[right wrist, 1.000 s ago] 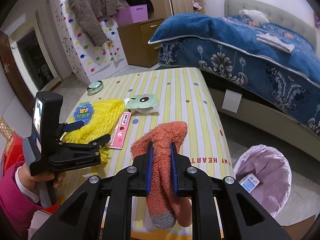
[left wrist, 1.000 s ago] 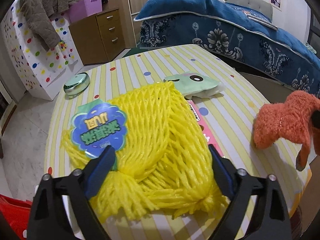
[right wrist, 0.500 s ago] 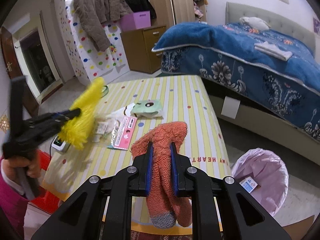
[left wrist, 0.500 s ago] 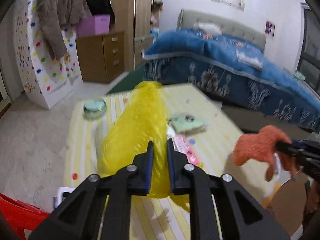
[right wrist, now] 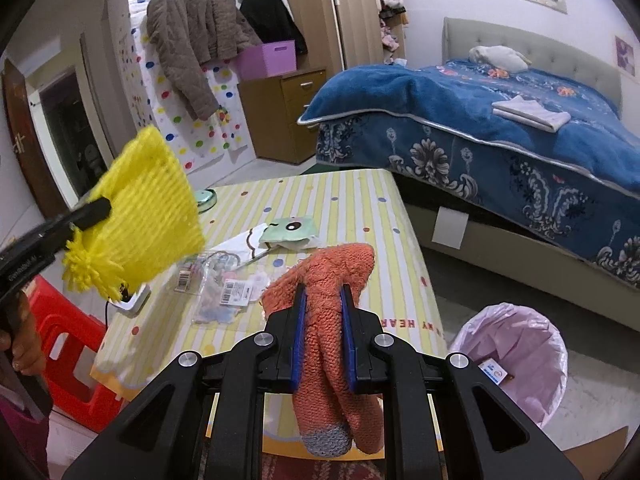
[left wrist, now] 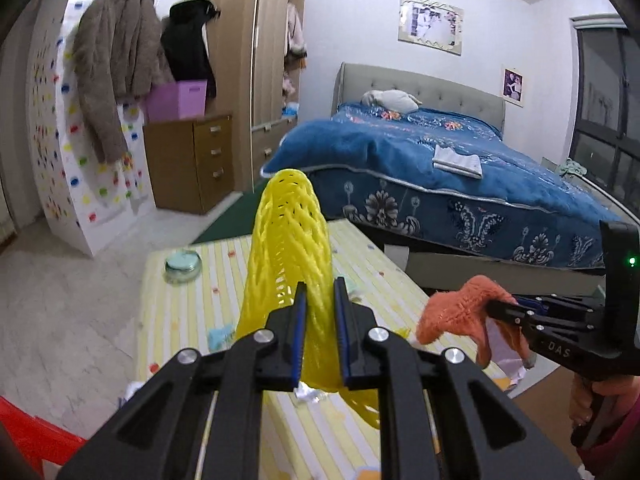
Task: Collect trash
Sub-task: 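Carry net and glove over the pink bin and open both tools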
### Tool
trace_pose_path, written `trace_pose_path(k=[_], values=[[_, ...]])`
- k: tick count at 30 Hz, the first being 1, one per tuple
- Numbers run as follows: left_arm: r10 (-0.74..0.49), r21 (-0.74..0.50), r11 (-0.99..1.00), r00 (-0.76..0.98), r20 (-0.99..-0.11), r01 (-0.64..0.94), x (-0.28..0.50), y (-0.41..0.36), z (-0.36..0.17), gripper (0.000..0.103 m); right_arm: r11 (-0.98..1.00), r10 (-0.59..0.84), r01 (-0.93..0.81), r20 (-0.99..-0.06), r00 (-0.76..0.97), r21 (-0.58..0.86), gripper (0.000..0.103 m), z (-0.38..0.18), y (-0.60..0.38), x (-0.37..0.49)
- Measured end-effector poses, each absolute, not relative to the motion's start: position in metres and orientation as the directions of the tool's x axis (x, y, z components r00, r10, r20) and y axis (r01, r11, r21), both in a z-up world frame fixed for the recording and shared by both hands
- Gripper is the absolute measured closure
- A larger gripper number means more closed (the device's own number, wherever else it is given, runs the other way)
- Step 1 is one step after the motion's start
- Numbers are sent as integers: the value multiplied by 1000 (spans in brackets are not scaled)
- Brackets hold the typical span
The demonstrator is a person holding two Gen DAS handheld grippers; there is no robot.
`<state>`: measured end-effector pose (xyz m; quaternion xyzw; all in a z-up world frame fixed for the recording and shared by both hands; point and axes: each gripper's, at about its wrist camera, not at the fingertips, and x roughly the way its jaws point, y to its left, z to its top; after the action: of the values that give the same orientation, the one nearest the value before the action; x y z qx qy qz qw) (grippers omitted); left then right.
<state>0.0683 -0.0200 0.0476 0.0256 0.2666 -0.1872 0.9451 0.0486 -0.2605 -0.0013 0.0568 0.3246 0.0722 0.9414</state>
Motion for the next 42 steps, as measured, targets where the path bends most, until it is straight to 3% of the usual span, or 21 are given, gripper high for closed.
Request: trace_pose_path(k=[7,30,42], values=[[-429,-94,894,776,-463,438,66,-22,72,92,987,139,-59,-597,790,152,87,-2,-276,43],[-665,-115,665,515,-540,738,48,-208,19,92,961,-149,260,-621,769,91,87,-10,-391,-25],[-682,-123,581,398,-613,805,54,-287,-26,91,927,-215,364,-670,710,88,87,-37,-440,-34]])
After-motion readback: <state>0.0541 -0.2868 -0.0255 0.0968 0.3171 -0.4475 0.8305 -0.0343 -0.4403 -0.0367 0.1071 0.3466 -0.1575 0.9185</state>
